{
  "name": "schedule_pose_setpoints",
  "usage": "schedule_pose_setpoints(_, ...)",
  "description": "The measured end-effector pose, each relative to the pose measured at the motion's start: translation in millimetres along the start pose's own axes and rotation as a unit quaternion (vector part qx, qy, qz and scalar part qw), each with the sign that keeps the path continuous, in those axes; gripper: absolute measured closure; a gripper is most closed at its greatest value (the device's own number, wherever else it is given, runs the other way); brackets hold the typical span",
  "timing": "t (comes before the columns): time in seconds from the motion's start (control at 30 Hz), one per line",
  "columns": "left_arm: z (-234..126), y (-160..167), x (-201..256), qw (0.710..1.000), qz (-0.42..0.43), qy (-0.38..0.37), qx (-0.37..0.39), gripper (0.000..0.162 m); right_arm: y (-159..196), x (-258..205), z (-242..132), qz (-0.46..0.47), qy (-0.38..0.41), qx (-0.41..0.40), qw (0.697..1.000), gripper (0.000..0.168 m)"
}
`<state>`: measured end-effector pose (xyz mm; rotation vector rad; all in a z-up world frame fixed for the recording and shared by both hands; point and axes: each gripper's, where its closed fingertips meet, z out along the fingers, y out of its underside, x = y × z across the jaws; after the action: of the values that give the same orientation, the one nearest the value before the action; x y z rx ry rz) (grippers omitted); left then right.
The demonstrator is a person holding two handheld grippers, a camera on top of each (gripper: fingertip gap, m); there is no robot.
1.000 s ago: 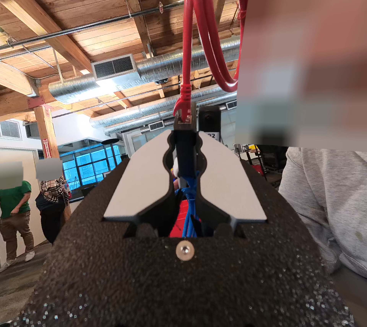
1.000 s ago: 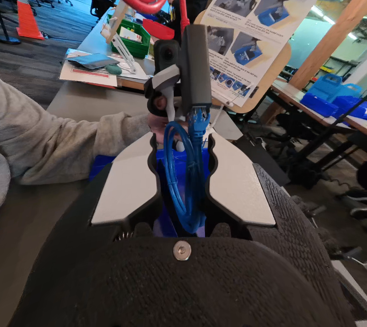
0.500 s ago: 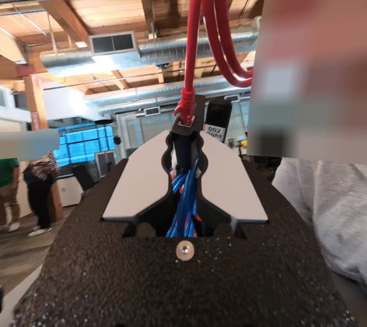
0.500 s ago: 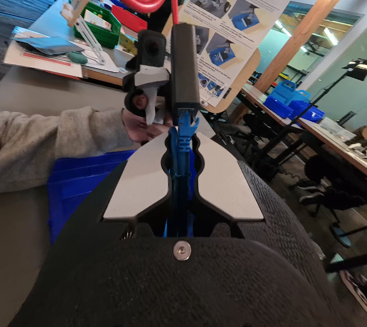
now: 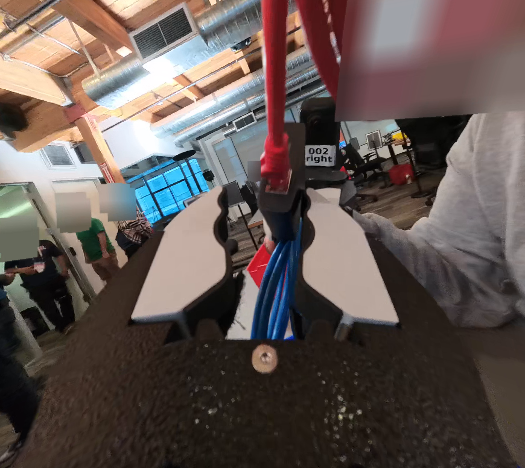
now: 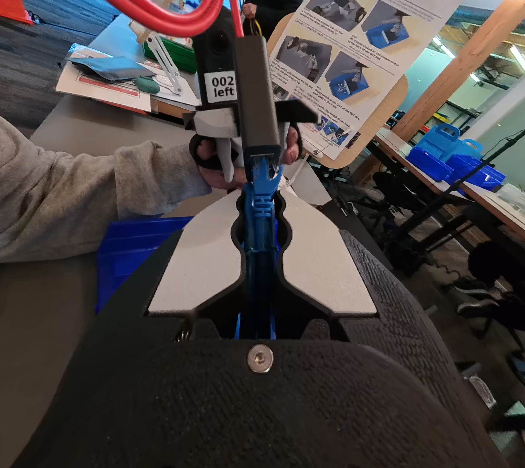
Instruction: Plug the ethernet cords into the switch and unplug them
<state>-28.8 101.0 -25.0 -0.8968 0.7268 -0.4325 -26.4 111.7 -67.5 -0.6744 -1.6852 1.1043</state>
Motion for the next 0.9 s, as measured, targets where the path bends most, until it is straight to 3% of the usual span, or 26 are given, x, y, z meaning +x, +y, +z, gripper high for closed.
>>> schedule_pose_setpoints(0.2,4.5,3.1,13.3,0.999,0.019,0.03,-0.017,0.116,5.4,-7.0,5.6,0.009,-0.024,-0.009,1.0,0.15)
schedule_pose_setpoints(0.3,7.5,5.1,22.2,0.997,0.049,0.051,-0.028,0.136,4.6,-10.7,8.0,0.006,-0.029,-0.011,1.0,0.15)
schedule_pose_setpoints(0.4,8.8,0.3,27.4,0.996,0.053,0.07,-0.02,0.141,0.3,-11.3,5.9,0.015,-0.034,0.006,0.999,0.151)
schedule_pose_setpoints(0.57,4.7,-1.7,28.6,0.996,0.045,0.08,-0.003,0.141,-10.2,-3.0,-14.4,0.051,-0.039,0.044,0.997,0.131)
schedule_pose_setpoints(0.9,4.7,19.1,34.7,0.99,0.055,0.1,-0.084,0.141,-1.7,-15.6,-7.7,-0.023,-0.003,-0.042,0.999,0.136)
